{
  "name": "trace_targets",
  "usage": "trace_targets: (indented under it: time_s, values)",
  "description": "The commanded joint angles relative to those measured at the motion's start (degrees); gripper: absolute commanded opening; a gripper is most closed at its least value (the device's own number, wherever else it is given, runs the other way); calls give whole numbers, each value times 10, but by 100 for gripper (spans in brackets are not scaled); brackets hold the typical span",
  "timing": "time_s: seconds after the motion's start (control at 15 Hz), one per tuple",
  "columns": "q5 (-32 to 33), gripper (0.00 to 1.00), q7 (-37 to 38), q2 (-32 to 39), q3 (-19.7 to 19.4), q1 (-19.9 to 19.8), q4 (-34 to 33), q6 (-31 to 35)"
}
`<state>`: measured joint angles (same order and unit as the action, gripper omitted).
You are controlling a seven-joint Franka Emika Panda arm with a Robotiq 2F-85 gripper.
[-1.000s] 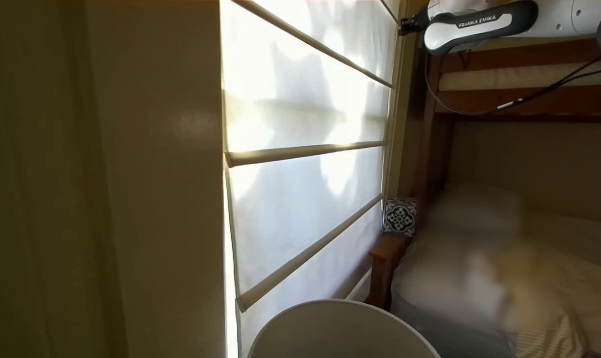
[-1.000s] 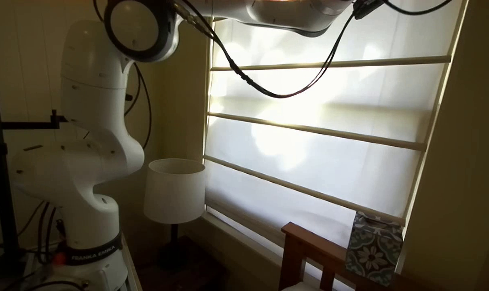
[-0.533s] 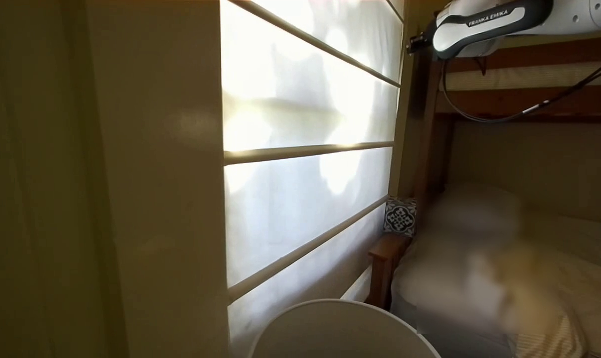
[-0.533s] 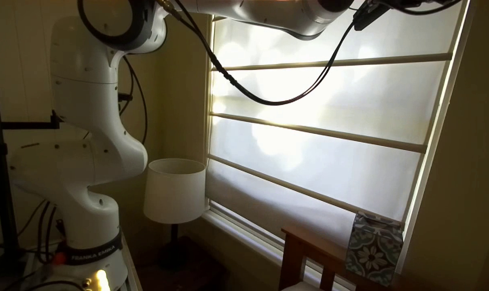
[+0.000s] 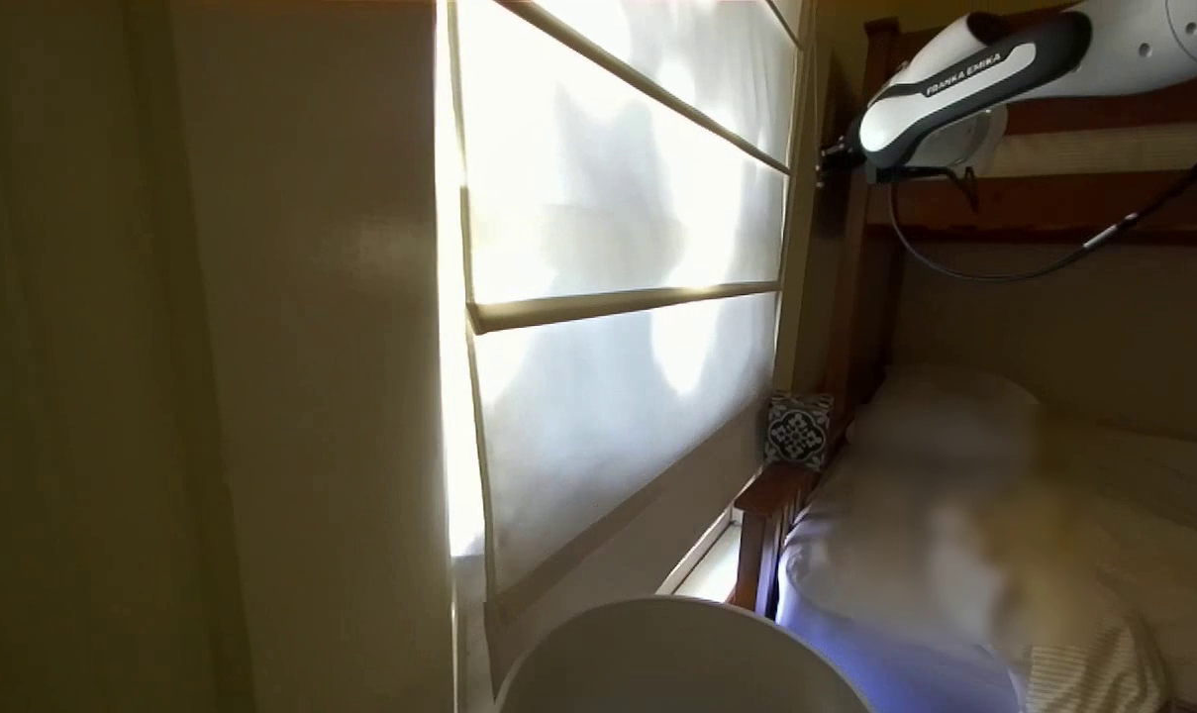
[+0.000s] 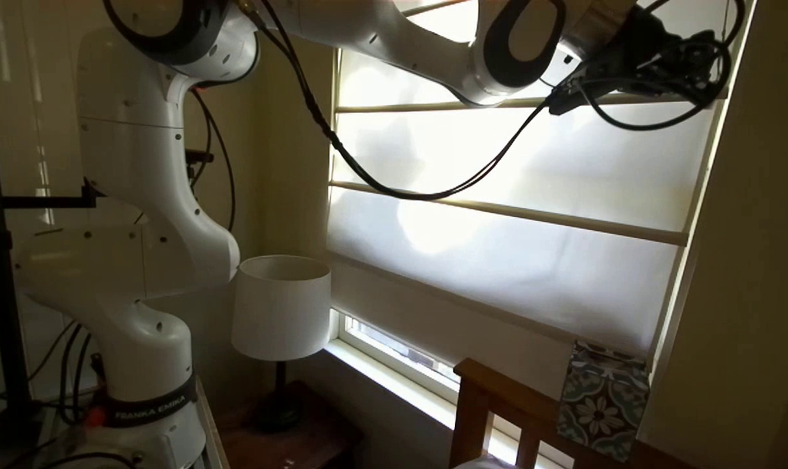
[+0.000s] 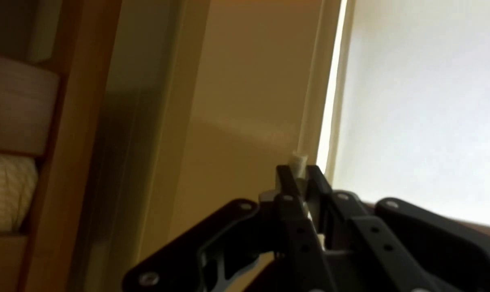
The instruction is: Open the blinds on the window.
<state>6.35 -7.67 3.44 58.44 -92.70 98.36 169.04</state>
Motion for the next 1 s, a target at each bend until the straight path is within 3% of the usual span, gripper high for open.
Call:
trace_targets:
  time_s: [0.0,0.07,0.47,0.53,0.6,0.93]
  values:
    - [-84,3,2,-57,4,-23,113,-7]
    - [-36,12,1,-16,1,-6,38,2]
    - [-64,12,2,-37,2,-10,76,4]
    - [-46,3,25,-42,-113,100,77,-3]
    - [-38,3,27,-39,-136,124,84,-11]
    - [-31,3,10,-8,-356,362,141,-25]
